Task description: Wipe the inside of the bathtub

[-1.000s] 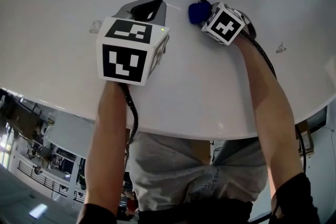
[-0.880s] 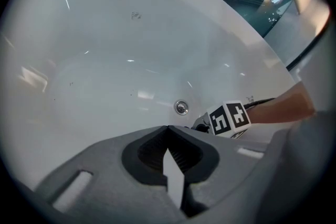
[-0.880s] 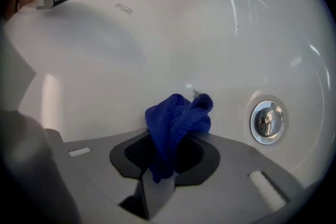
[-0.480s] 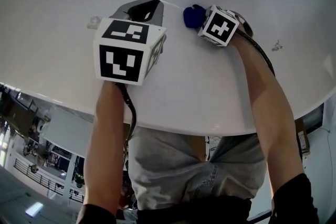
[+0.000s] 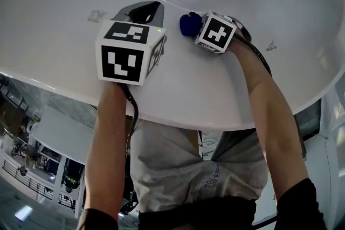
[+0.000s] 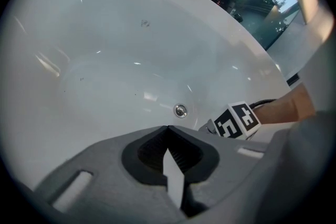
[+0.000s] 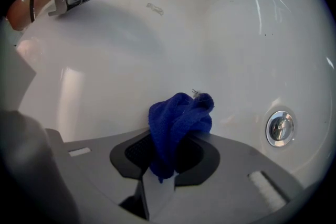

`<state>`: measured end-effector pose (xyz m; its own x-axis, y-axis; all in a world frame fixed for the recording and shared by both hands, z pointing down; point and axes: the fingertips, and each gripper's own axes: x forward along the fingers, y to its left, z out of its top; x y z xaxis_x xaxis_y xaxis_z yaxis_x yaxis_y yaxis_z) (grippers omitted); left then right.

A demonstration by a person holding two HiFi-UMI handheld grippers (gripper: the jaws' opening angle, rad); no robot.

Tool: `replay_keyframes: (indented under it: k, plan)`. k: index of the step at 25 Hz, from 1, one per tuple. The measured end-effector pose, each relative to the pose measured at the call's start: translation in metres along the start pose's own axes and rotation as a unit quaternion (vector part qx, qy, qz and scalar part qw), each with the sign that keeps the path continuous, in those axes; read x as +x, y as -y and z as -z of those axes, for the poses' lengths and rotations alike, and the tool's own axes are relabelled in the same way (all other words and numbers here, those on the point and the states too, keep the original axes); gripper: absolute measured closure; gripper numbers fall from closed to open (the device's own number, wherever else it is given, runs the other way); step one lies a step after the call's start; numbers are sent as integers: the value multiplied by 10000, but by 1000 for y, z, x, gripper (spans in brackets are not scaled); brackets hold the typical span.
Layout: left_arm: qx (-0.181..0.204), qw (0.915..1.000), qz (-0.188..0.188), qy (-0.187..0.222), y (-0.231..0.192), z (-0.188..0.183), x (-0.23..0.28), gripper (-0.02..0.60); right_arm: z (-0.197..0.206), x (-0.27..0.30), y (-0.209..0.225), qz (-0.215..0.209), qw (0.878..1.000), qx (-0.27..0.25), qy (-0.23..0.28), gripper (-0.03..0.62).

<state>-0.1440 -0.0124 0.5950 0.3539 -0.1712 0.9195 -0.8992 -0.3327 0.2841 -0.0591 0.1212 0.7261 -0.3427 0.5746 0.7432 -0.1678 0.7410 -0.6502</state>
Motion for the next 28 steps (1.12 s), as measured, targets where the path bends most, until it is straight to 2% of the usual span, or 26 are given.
replay_keyframes:
  k: [7, 13, 28]
  plan:
    - [-186, 9998, -62, 12, 9, 2, -15, 577, -11, -21, -38, -16, 9993, -353, 69, 500]
    - [-298, 9993, -209, 41, 12, -2, -24, 577, -19, -35, -61, -107, 9994, -270, 172, 503]
    - [-435, 9980, -454, 60, 40, -14, -47, 577, -28, -77, -128, -520, 9962, -488, 502, 505]
